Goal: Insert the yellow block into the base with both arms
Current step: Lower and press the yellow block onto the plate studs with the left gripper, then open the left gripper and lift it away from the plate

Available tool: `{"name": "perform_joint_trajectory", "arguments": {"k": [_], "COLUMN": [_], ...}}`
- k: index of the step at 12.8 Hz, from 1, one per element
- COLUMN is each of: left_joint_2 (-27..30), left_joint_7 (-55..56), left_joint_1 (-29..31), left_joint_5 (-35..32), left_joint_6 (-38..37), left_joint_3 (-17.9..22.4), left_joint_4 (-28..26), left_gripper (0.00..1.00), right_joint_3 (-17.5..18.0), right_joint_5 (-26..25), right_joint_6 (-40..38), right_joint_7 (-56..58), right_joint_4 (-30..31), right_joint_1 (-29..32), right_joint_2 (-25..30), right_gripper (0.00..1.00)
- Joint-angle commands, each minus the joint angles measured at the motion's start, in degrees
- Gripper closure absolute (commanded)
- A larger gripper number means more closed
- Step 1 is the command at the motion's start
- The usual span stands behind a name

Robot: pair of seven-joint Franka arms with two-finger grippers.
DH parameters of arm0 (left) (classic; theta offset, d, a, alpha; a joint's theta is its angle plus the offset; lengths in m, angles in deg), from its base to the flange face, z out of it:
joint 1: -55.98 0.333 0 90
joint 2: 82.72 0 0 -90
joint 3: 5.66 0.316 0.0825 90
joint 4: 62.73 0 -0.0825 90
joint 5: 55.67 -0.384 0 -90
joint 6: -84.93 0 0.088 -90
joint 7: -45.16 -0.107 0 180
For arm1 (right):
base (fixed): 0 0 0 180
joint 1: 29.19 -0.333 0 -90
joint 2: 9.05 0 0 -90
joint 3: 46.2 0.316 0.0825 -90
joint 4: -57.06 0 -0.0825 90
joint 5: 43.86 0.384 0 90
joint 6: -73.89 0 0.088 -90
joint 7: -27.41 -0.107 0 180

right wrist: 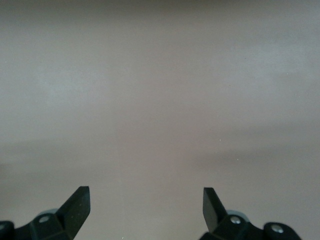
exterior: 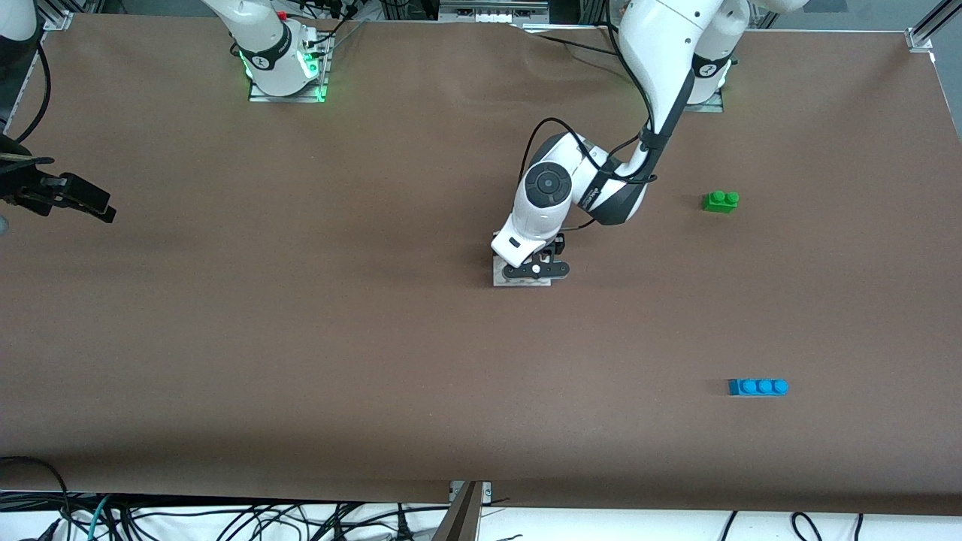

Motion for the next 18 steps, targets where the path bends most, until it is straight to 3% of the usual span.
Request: {"name": "perform_joint_trajectory", "arguments": {"k": [1, 5, 9, 14, 18], "left_joint_2": [4.73, 16.23, 27.49, 33.22, 33.31], "left_joint_7": [-0.52, -1.56, -10.36, -15.63, -17.04], "left_joint_1": [1.09, 6.10, 12.16, 16.73, 18.76], "left_joint_5": [-0.17, 0.09, 0.18, 0.01, -1.75], "left_joint_6": [-3.91, -9.37, -18.85, -28.60, -33.82], "left_joint_3": [0.31, -0.47, -1.62, -1.62, -1.00], "left_joint_4": [-0.59, -3.91, -6.74, -6.57, -3.93], "left_gripper": [0.00, 0.00, 0.00, 0.00, 0.00], "right_joint_3": [0.40, 0.40, 0.40, 0.40, 0.40], "right_joint_5": [0.83, 0.83, 0.83, 0.83, 0.83], "right_joint_6": [-0.21, -0.21, -0.21, -0.21, -0.21], "right_joint_7": [-0.32, -0.32, -0.23, -0.32, -0.32], "right_joint_4": [0.37, 0.37, 0.37, 0.37, 0.37], "right_joint_1": [0.25, 0.25, 0.25, 0.34, 0.25], "right_joint_2": [0.60, 0.60, 0.60, 0.60, 0.60], "right_gripper": [0.00, 0.00, 0.00, 0.00, 0.00]}}
